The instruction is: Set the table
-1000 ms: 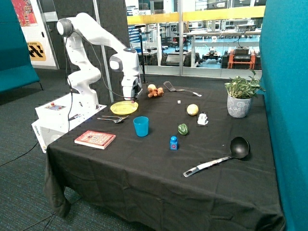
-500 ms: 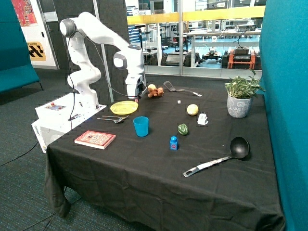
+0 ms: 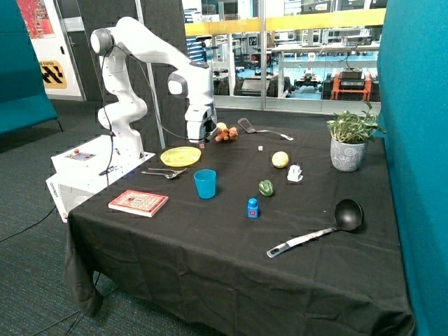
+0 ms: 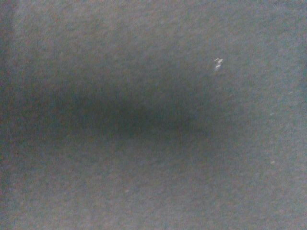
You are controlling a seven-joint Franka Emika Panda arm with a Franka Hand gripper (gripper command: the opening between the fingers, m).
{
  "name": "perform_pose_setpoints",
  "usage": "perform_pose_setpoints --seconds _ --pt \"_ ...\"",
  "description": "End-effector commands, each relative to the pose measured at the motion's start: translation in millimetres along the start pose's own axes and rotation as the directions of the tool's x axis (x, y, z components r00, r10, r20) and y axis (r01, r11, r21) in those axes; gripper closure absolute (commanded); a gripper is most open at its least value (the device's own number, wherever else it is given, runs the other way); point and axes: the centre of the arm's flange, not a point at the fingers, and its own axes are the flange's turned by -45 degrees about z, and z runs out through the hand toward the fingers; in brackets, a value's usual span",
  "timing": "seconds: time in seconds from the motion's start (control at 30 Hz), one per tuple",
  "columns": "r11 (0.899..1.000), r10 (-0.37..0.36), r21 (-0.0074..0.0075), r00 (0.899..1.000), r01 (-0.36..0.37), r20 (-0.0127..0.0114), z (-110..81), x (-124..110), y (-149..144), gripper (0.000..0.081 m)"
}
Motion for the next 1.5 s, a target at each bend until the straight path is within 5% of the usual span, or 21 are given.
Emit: perform_pose_setpoints --seconds 0.0,0.27,0.57,0.97,1.47 --pt "1.000 0.028 0.0002 1.000 -0.028 0.0011 -5.8 8.1 22.1 0.0459" --pt "0.998 0.059 0.0002 0.998 -0.059 0.0011 -3.8 7.1 39.7 0.0459" --pt "0.985 0.172 0.0000 0.985 -0.172 0.0011 3.4 7.1 66.2 0.0457" --pt "0.980 0.198 0.0000 0.980 -0.198 0.0012 2.6 25.7 77.5 0.0460" --pt "0.954 0.301 -0.0001 0.954 -0.301 0.0011 20.0 22.2 91.8 0.0451"
